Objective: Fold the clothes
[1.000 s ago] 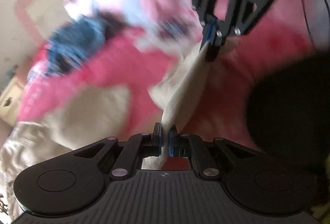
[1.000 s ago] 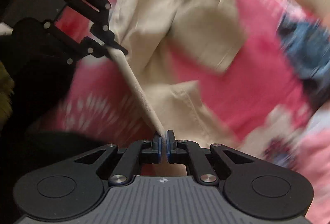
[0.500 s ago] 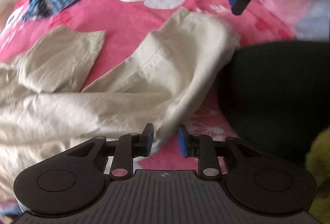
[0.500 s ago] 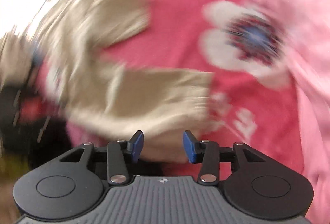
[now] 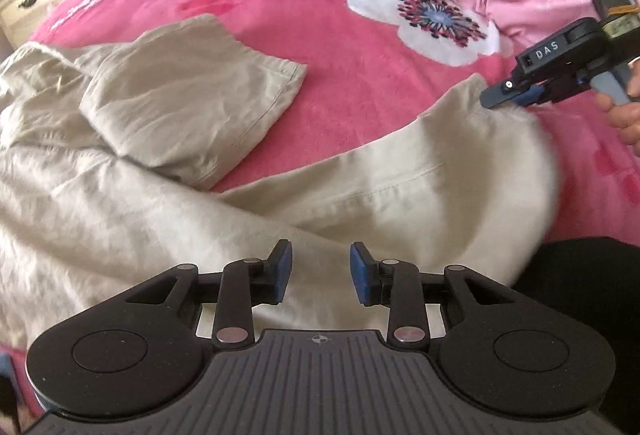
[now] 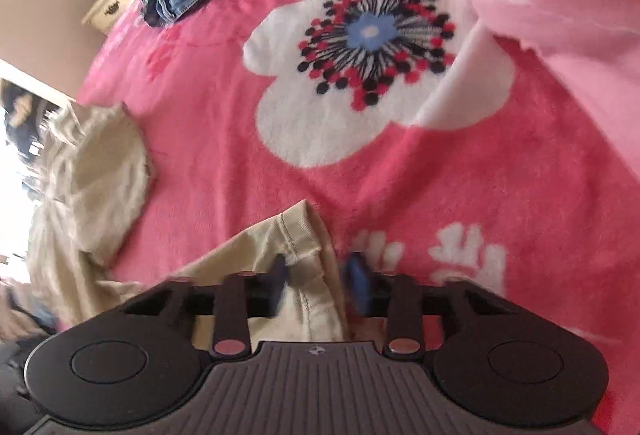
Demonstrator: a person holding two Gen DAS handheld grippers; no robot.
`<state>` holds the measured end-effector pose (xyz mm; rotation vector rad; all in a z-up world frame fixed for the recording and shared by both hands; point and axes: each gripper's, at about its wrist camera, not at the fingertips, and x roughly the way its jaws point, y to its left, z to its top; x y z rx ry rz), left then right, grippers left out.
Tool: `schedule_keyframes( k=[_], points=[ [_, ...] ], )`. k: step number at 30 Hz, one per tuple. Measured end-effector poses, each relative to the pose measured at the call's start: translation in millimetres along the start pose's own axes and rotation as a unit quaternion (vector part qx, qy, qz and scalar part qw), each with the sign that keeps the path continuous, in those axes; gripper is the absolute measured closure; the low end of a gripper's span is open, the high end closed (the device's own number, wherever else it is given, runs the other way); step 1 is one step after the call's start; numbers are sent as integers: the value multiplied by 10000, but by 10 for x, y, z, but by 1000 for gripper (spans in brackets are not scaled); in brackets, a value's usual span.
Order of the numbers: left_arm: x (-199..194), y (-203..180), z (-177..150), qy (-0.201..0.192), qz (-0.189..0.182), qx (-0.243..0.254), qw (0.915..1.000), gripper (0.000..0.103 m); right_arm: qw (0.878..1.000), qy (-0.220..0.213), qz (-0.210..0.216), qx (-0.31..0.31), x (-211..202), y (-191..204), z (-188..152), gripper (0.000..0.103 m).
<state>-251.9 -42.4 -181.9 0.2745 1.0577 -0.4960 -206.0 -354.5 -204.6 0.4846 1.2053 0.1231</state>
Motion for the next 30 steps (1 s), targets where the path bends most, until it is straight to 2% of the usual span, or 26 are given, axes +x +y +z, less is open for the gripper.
schedule_keyframes(
  k=[2, 8, 10, 12, 14, 16, 17, 20, 23, 25, 27, 30],
  points=[
    [74, -2, 3, -37, 10, -66, 10000, 71, 9998, -171, 46, 107, -105, -18, -62, 93],
    [178, -29, -32, -151, -31, -195, 9997, 71, 9896, -1190, 80, 802, -767, -206, -343, 96],
    [241, -46, -36, -125, 30, -178, 9998, 70, 9868, -1337, -44, 915, -832, -297, -448, 96],
    [318, -52, -32, -65, 118, -198, 9997, 69, 9873, -1266, -186, 943, -744, -370, -510, 95],
    [333, -73, -2, -87, 195, -166, 9996, 68, 9880, -1189, -306, 942, -648, -428, -558, 89],
    [326, -104, 26, -115, 311, -22, 9994, 67, 9854, -1430, -340, 862, -721, -442, -610, 85],
    [321, -113, 35, -116, 373, 30, 9992, 66, 9839, -1542, -328, 838, -773, -459, -646, 77],
    [258, -129, 68, -168, 523, 109, 9984, 67, 9806, -1773, -115, 828, -1003, -564, -805, 61],
    [113, -175, 118, -370, 490, 143, 9980, 67, 9897, -1355, 183, 429, -1041, -601, -952, 57],
    [-10, -259, 158, -520, 209, 220, 9982, 67, 9936, -1102, 236, -54, -1002, -564, -1067, 50],
    [-110, -403, 200, -553, -311, 445, 9970, 66, 9948, -892, 330, -361, -912, -506, -1100, 47],
    [-165, -680, 236, -428, -1113, 988, 9879, 64, 9945, -608, 499, -695, -739, -405, -1093, 47]
  ],
)
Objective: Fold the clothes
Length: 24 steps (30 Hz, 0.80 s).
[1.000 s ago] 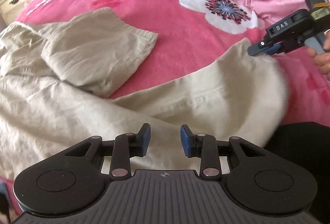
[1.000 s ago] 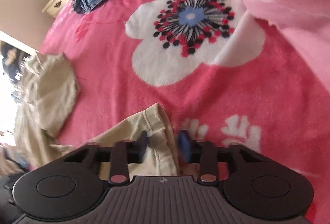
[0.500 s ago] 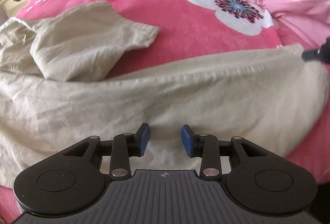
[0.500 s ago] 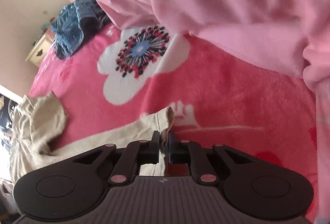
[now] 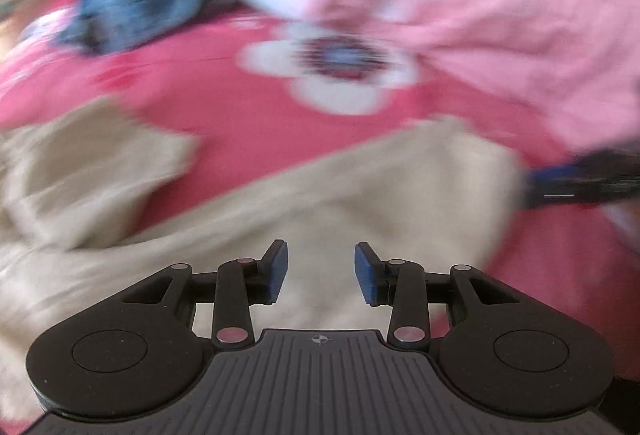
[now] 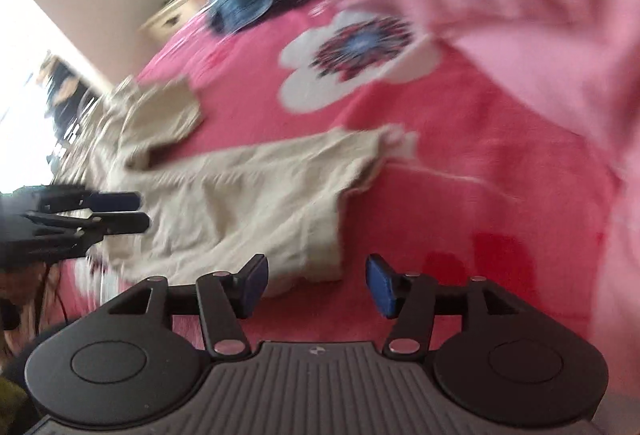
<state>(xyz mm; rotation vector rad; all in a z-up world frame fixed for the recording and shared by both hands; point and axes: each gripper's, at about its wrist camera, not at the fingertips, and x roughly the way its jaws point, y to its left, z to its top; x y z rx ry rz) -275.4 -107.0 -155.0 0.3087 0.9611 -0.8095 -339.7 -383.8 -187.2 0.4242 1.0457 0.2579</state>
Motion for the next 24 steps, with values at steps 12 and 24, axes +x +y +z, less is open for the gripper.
schedule_keyframes(
  k=[12, 24],
  points=[
    [620, -450, 231, 377, -223, 443, 9981, 77, 9742, -410, 1346, 1764, -84, -68, 507, 60],
    [730, 208, 292, 471, -456, -1447, 9873, 78, 9700, -269, 804, 2277, 11, -271, 153, 52]
  ],
)
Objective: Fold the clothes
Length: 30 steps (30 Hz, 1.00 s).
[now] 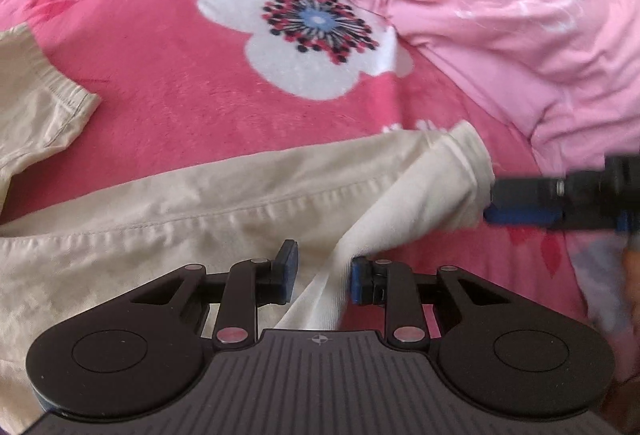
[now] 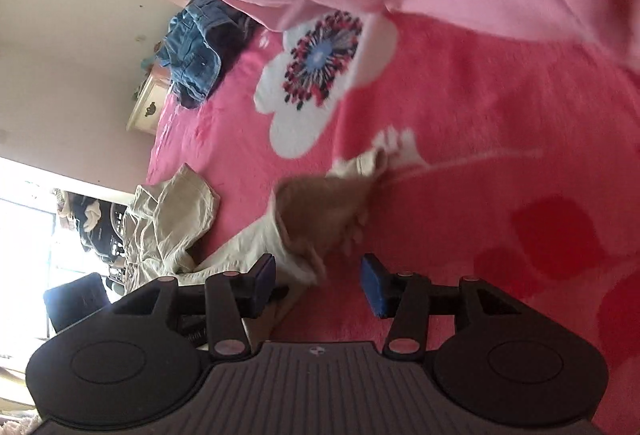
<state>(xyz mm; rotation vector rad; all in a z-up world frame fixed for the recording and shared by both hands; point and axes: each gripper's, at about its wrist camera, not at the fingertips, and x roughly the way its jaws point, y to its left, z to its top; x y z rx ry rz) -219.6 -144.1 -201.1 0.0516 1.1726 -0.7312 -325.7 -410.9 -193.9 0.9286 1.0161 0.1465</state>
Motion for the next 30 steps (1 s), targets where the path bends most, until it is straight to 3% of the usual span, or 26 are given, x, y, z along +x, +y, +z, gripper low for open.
schedule_keyframes(
  k=[2, 6, 14, 16, 18, 20, 22, 27, 30],
  points=[
    [14, 44, 19, -3, -56, -147, 9999, 78, 10000, -30, 19, -50, 27, 1, -42, 48],
    [22, 41, 66, 54, -116, -263, 9996, 78, 9952, -99, -138, -964, 140, 146, -62, 45],
    [54, -18, 109, 78, -55, 29, 10000, 78, 9944, -155, 27, -1046, 375, 207, 141, 45],
    [58, -36, 108, 65, -32, 114, 9999, 78, 9941, -98, 30, -1080, 415, 233, 159, 50],
    [56, -57, 104, 54, -4, 206, 9998, 76, 9938, -16, 21, -1115, 440, 261, 166, 68],
    [31, -103, 98, 30, 45, 377, 9993, 73, 9933, 72, 22, -1149, 420, 297, 148, 93],
    [-32, -185, 76, -58, 43, 673, 9977, 69, 9934, 118, 51, -1140, 354, 335, 110, 101],
    [-230, -453, -63, -27, -349, 1614, 9863, 69, 9945, 324, 363, -926, -51, 424, -100, 102],
    [-325, -556, -185, 32, -601, 1918, 9796, 69, 9964, 385, 348, -671, -316, 407, -253, 102]
  ],
)
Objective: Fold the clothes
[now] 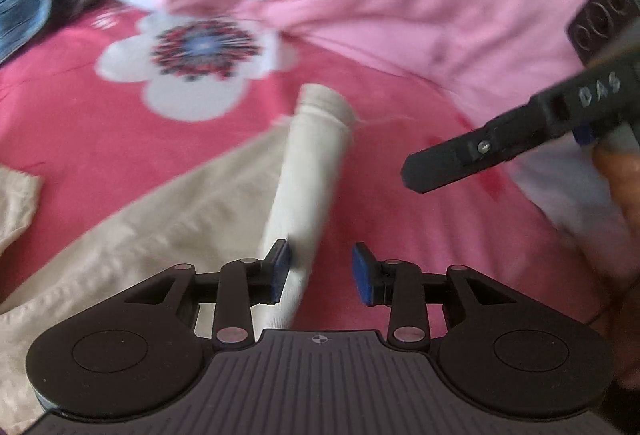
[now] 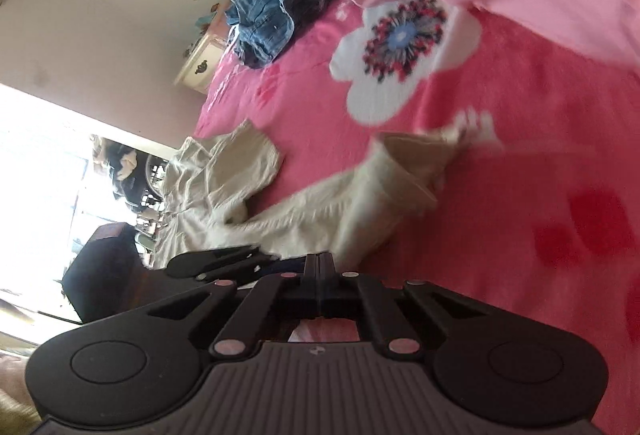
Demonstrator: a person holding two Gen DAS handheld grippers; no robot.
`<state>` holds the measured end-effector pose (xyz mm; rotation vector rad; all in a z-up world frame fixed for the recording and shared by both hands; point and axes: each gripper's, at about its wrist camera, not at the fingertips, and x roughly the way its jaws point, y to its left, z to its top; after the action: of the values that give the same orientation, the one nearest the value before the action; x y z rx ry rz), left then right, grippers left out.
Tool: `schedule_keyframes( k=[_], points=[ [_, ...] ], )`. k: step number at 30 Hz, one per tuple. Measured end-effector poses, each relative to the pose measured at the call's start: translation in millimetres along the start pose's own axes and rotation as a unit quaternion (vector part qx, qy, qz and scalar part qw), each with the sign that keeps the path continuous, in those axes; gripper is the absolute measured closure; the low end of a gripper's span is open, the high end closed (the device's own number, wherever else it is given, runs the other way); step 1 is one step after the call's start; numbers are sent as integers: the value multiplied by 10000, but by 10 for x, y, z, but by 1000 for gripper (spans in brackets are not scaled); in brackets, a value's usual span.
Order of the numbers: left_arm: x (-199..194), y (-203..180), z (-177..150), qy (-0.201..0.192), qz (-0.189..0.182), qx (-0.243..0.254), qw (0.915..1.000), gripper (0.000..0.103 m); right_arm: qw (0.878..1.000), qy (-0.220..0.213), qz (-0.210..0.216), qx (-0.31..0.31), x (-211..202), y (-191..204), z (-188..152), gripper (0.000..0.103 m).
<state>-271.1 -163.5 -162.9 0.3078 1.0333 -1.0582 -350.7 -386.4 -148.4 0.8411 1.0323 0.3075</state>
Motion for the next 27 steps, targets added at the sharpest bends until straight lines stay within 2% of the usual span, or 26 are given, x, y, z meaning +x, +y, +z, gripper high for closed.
schedule_keyframes(
  k=[4, 6, 7, 8, 10, 12, 14, 15, 16, 17, 18, 21, 23, 25, 27],
  points=[
    [76, -66, -104, 35, 238, 39, 9997, 69, 9984, -292, -474, -12, -107, -36, -56, 98],
    [150, -40, -104, 61, 370, -60, 9993, 69, 9967, -438, -681, 70, -58, -139, -27, 87],
    [172, -27, -90, 51, 374, -111, 9992, 69, 9951, -525, -830, 109, -36, -194, -17, 76],
    [194, -15, -76, 42, 377, -162, 9991, 69, 9932, -612, -972, 167, -18, -252, -6, 68],
    [211, -63, -36, 25, 290, -17, 9996, 67, 9909, -740, -1079, 313, 8, -368, 20, 65],
    [249, -169, 0, 58, 184, 287, 9994, 53, 9908, -629, -1083, 506, 97, -477, 55, 54],
    [321, -301, 5, 148, 179, 677, 9974, 50, 9912, -112, -1036, 815, 268, -569, 111, 53],
    [365, -357, 2, 205, 226, 838, 9960, 50, 9907, 132, -946, 965, 346, -595, 140, 54],
    [403, -397, -1, 243, 281, 950, 9948, 50, 9915, 151, -740, 1062, 368, -585, 162, 54],
    [425, -416, -6, 235, 350, 1016, 9939, 52, 9922, 48, -510, 1140, 353, -559, 186, 54],
    [436, -412, -6, 207, 433, 1029, 9935, 61, 9921, -67, -284, 1221, 329, -534, 210, 54],
    [415, -224, 57, 72, 569, 477, 9972, 76, 9887, -539, 187, 1386, 188, -495, 247, 54],
    [390, 56, 83, 34, 310, -388, 9988, 78, 9882, -775, 135, 1318, 105, -482, 245, 53],
    [376, 365, 66, 3, -63, -1344, 9909, 78, 9884, -841, -13, 1267, 79, -507, 232, 53],
    [375, 610, 24, -17, -299, -2006, 9792, 79, 9884, -854, -107, 1254, 89, -537, 216, 53]
  ],
)
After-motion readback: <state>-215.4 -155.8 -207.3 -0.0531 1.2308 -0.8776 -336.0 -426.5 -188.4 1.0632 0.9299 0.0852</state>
